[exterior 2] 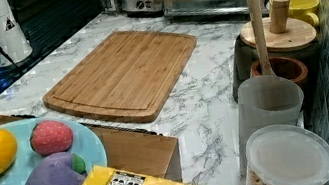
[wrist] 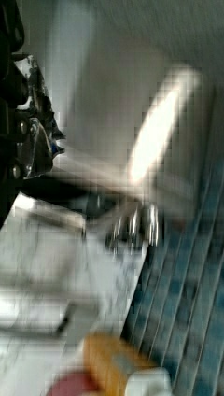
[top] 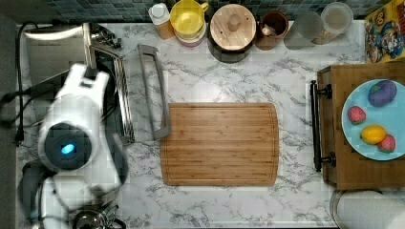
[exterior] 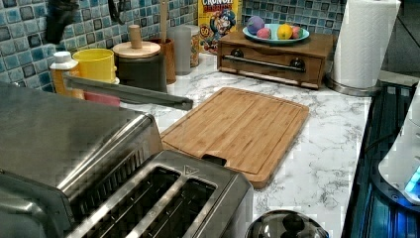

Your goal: Close the oven.

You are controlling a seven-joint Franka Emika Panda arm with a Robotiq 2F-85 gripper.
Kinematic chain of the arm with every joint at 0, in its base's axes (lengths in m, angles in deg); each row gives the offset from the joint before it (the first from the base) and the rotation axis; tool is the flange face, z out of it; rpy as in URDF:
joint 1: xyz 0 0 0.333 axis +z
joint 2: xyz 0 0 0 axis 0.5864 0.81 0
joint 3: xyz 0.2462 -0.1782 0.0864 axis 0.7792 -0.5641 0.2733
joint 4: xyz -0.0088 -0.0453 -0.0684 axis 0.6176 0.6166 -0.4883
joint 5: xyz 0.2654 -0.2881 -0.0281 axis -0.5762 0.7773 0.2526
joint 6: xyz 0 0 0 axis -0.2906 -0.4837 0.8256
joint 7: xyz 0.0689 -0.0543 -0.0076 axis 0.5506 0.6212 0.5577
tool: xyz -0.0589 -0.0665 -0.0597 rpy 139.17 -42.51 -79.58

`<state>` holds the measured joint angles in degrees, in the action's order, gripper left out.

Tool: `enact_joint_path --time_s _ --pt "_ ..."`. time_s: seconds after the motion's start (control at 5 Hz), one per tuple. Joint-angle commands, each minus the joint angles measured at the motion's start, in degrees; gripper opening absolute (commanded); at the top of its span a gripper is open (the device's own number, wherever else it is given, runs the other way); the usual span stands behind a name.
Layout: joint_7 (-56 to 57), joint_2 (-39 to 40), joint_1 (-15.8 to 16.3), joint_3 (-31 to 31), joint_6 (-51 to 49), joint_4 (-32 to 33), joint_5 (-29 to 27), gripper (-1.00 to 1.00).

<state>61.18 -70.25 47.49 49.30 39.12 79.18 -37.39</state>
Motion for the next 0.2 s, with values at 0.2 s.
enact_joint_path --time_s 0.2 --pt "-9.3 0.6 1.0 -2.1 -2.4 3.2 9.2 -1.00"
